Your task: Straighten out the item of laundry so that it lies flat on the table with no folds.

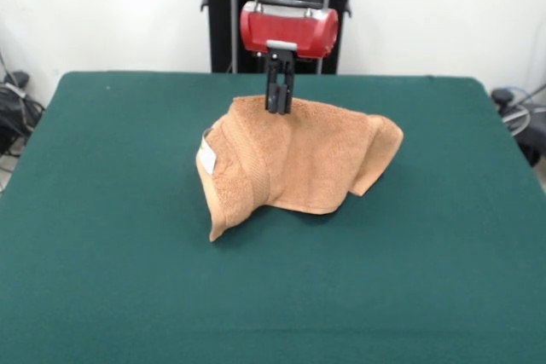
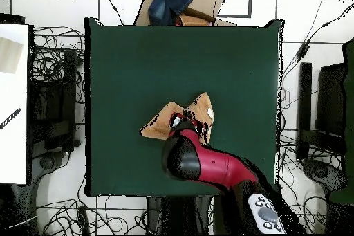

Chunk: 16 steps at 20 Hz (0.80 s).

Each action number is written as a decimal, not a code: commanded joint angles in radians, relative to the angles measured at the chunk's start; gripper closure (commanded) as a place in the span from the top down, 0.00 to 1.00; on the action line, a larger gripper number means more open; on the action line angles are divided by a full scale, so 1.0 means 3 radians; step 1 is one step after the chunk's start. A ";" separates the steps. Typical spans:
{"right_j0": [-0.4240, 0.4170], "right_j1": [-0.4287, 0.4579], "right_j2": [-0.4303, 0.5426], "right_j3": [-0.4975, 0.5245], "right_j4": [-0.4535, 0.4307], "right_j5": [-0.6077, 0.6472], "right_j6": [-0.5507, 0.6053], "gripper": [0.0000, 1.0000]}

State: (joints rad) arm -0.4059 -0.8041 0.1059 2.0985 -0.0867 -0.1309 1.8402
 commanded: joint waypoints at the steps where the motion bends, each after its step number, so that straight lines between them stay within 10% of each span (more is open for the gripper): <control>1: -0.0156 0.0066 0.0387 0.0269 -0.0285 0.0057 0.0416 0.00; 16: -0.0391 0.0015 0.0475 0.0302 -0.0622 0.0138 0.0348 0.00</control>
State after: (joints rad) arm -0.5033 -0.8039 0.1438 2.1037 -0.2072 -0.1309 1.8402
